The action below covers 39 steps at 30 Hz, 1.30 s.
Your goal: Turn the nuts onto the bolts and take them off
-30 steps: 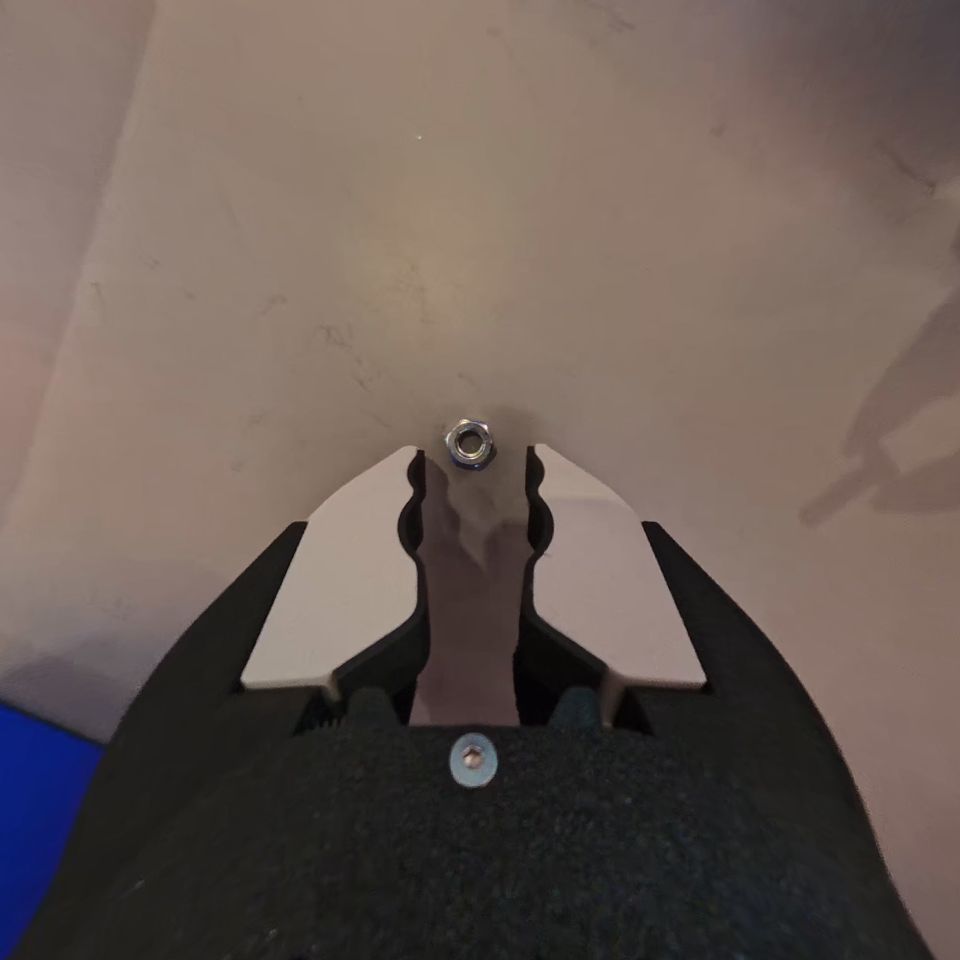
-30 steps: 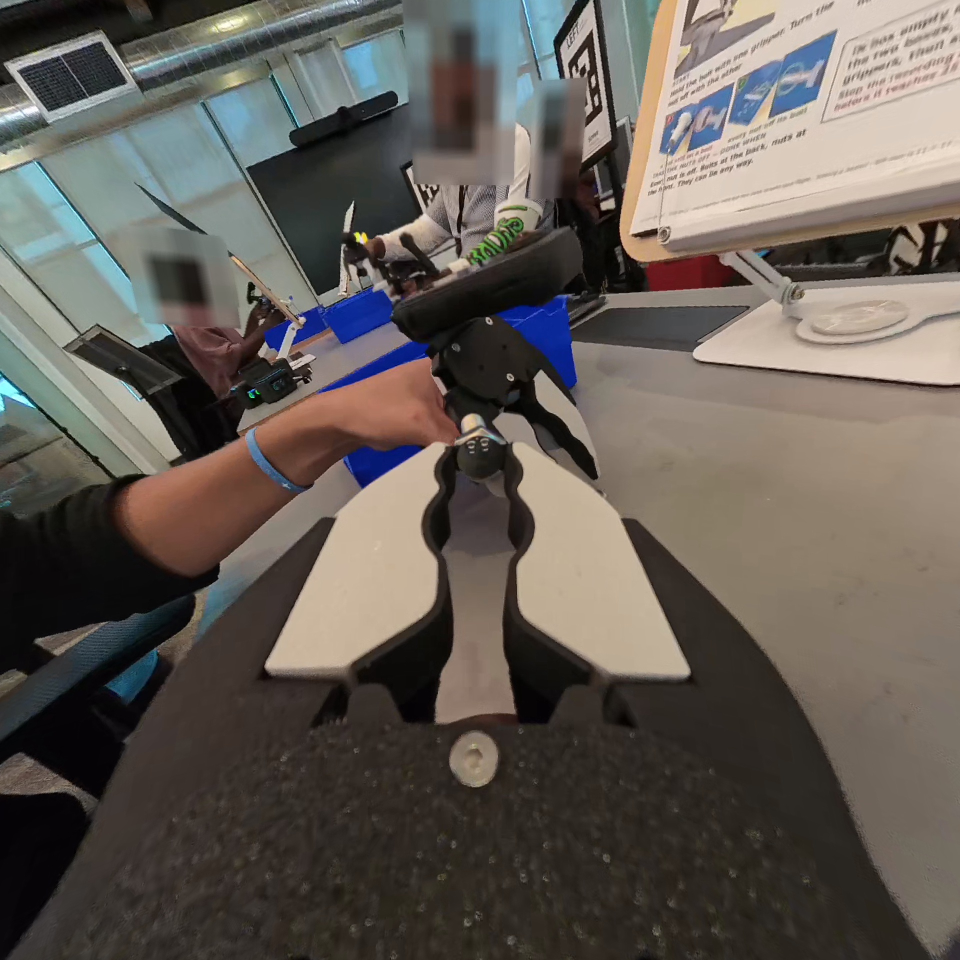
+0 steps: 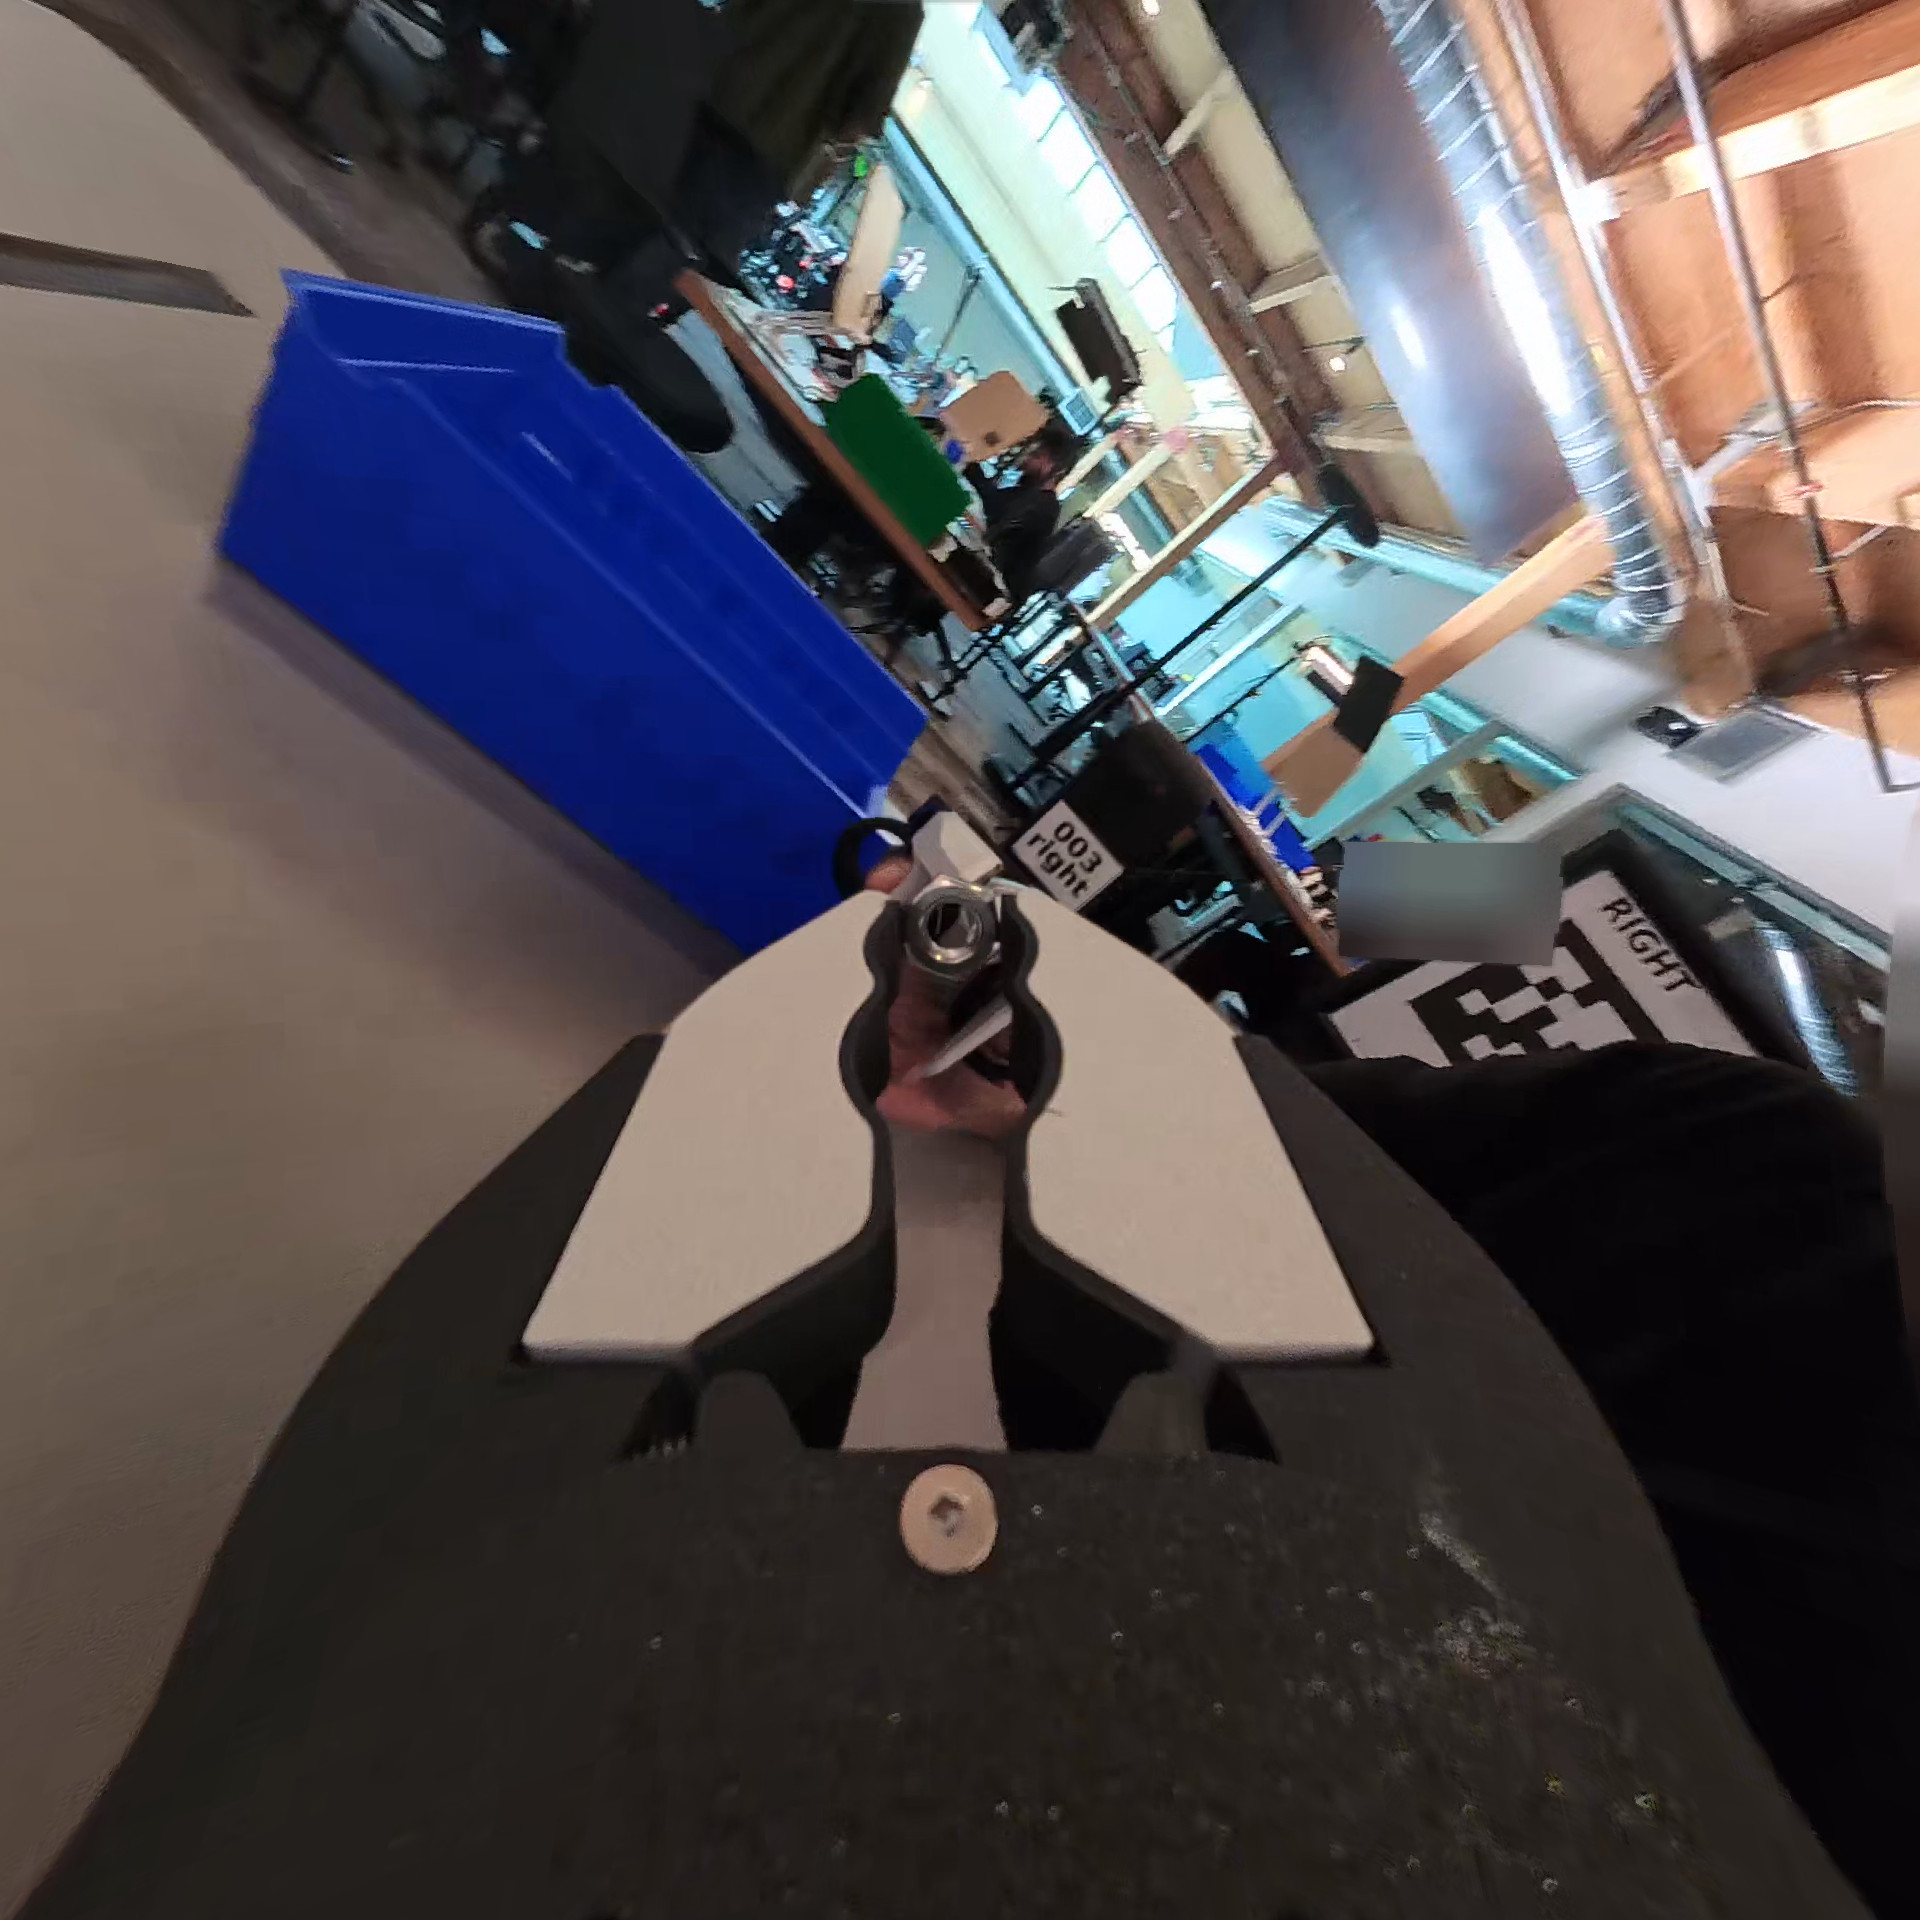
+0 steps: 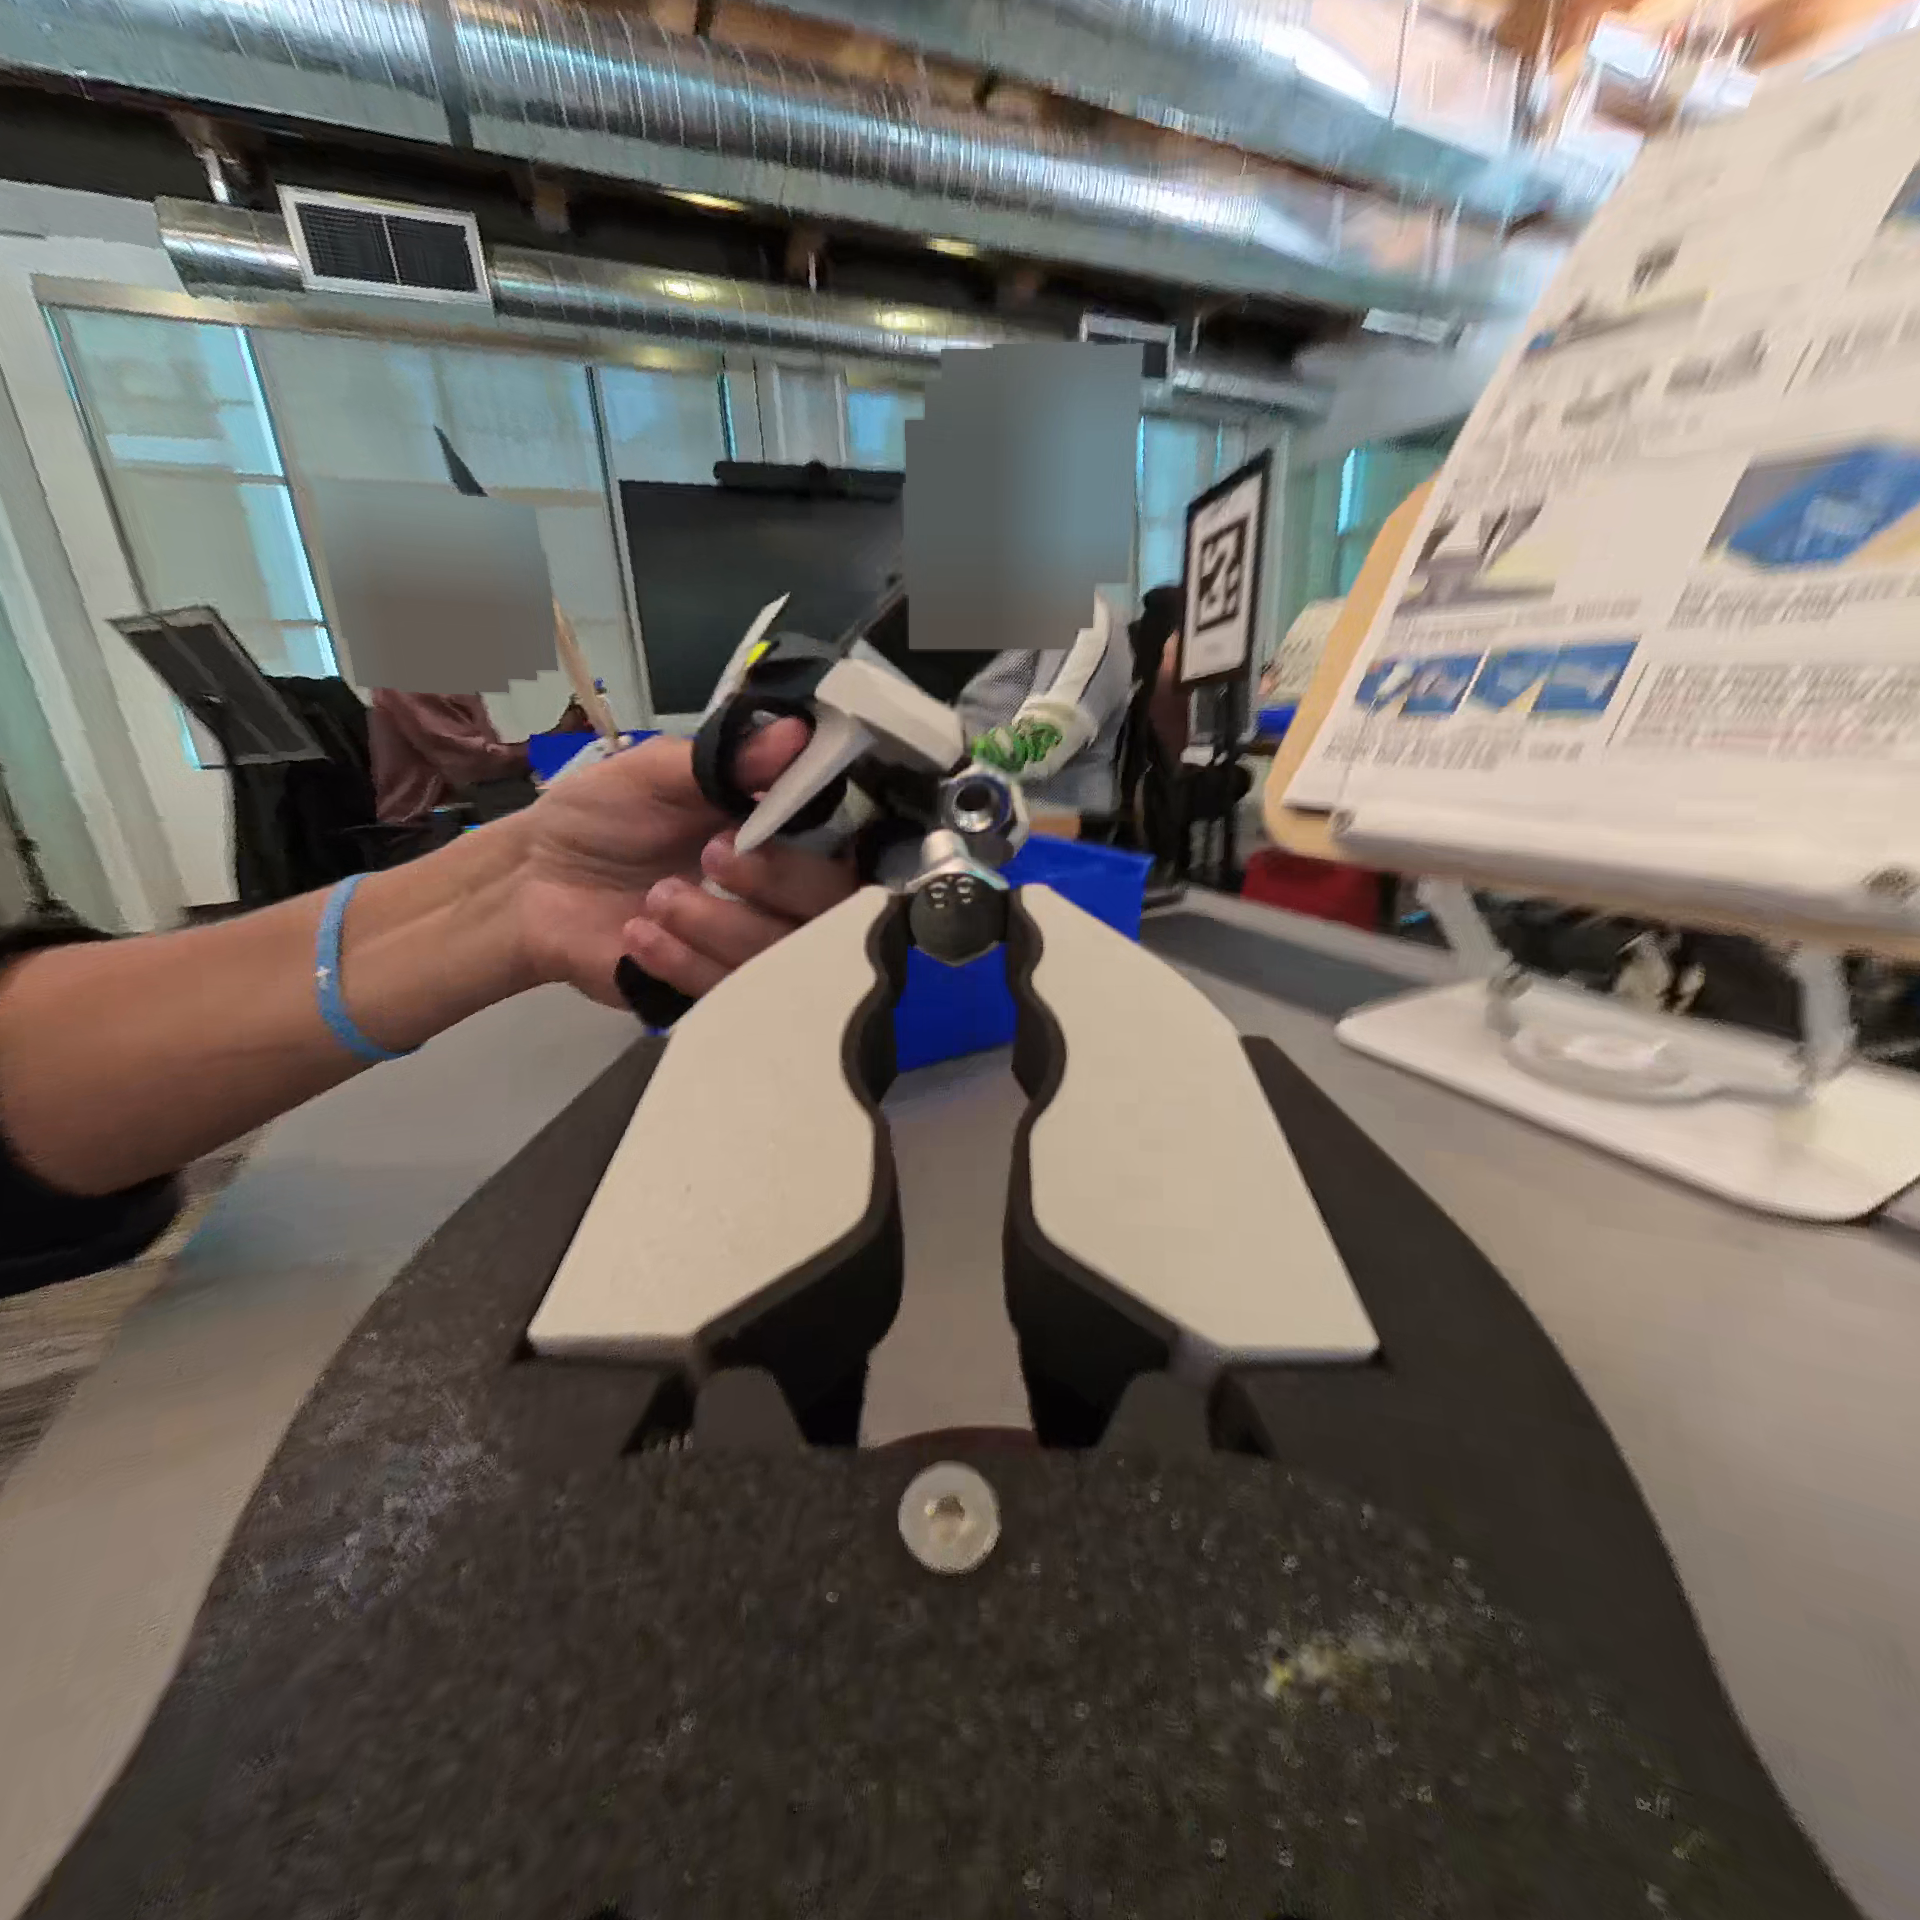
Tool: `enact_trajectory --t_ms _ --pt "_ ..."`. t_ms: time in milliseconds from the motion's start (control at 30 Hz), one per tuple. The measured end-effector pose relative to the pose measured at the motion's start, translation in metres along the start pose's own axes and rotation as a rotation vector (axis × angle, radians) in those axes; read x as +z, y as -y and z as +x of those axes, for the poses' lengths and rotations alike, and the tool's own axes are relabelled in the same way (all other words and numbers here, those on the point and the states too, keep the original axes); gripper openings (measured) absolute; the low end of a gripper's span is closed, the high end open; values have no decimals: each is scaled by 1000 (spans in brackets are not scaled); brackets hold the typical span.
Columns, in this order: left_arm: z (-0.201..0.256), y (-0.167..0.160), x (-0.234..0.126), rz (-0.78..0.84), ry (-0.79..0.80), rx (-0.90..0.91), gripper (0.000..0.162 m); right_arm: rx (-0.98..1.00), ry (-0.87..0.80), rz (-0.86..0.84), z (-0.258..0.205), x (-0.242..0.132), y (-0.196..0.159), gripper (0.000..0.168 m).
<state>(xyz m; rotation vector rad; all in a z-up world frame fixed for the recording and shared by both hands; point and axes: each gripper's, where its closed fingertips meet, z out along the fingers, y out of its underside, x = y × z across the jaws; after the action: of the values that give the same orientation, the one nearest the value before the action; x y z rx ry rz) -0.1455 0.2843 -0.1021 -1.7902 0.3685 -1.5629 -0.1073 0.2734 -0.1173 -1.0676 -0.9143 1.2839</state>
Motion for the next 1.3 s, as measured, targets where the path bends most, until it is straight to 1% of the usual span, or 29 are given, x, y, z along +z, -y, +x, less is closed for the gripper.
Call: enact_trajectory --t_ms 100,233,300,400,567,633,733,833,1000,1067,1167,1300 --pt "11 -6 8 -19 -68 -58 17 -100 -38 31 -1 2 8 17" --pt "19 -11 11 -28 -154 -145 17 -194 -39 9 -4 6 7 17" --pt "18 -10 11 -18 -168 -166 17 -222 -50 -7 -3 8 5 17" --pt "9 -13 11 -26 -143 -184 17 -226 -46 6 -4 8 8 17" --pt "9 -12 12 -1 -186 -215 17 -240 -45 -51 -2 11 1 17" --pt "10 -11 12 8 -189 -208 17 -208 -44 -40 -2 11 2 17" --pt "14 -10 13 8 -174 -118 17 -64 -13 -46 -3 11 5 17" --pt "25 -5 14 29 -160 30 17 161 29 -28 -6 13 12 17" --pt "39 2 11 73 -110 297 17 519 101 -3 -19 23 12 17" --pt "41 0 7 47 -89 367 17 652 149 34 -24 25 13 17" --pt "43 -7 2 -45 -59 445 17 783 231 68 -32 26 11 17" --pt "54 -17 -8 -150 -78 514 16 973 397 43 -51 31 11 18"
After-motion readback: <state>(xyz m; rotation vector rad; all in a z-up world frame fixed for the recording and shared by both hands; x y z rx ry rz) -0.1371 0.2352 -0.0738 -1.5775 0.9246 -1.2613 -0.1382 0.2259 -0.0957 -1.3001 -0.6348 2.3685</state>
